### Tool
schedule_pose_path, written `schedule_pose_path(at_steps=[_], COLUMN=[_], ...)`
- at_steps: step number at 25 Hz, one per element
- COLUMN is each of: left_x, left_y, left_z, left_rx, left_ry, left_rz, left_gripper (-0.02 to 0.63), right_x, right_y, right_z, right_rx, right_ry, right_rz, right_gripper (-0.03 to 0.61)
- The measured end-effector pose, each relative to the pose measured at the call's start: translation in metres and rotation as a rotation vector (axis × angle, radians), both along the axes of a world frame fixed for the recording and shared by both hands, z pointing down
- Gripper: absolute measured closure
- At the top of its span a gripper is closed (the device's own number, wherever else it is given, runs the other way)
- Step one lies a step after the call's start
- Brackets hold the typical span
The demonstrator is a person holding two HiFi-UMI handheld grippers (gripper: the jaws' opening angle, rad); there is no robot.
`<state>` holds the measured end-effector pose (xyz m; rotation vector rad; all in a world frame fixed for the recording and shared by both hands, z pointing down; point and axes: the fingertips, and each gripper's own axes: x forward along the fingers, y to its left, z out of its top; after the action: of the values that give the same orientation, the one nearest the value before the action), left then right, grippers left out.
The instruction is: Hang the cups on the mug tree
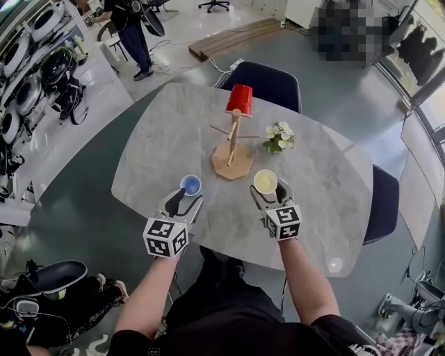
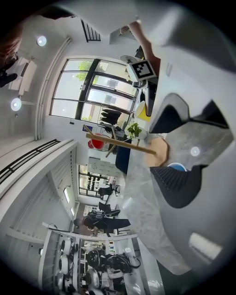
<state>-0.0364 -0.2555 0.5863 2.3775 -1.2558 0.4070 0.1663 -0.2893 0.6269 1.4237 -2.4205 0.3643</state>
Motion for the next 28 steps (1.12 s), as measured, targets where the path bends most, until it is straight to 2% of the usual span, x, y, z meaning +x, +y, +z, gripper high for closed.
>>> schedule_pose_path(at_steps=[4, 7, 10, 15, 22, 28], left_x=[0.002, 0.0, -0.011, -0.02, -0.018, -0.016], left_y=[-0.012, -0.023, -0.035, -0.052, -0.067, -0.08], left_z=[-0.014, -0.024, -0.037, -0.061, -0.073, -0.081], left_rx=[0.015, 0.036, 0.061, 0.11, 0.12, 0.122], left_ry=[0.017, -0.003, -0.015, 0.02, 0.054, 0.066], left_rz=[0.022, 0.05, 0.064, 0.1, 0.127, 0.097], left_gripper=[0.38, 0.382, 0.385, 0.385, 0.385, 0.385], right_x=[-0.002, -0.005, -0.012, -0.013, -0.006, 0.001], right_y=[-0.011, -0.018, -0.021, -0.029, -0.038, -0.057], right_z=[-0.038, -0.062, -0.079, -0.101, -0.099, -0.079], right_rx=[0.044, 0.064, 0.063, 0.038, -0.033, -0.097], right_ry=[-0.004, -0.014, -0.003, 0.029, 0.074, 0.183], right_rz=[-0.001, 0.001, 0.011, 0.075, 0.08, 0.035], right_gripper=[0.279, 0.279, 0.279, 0.279, 0.279, 0.279])
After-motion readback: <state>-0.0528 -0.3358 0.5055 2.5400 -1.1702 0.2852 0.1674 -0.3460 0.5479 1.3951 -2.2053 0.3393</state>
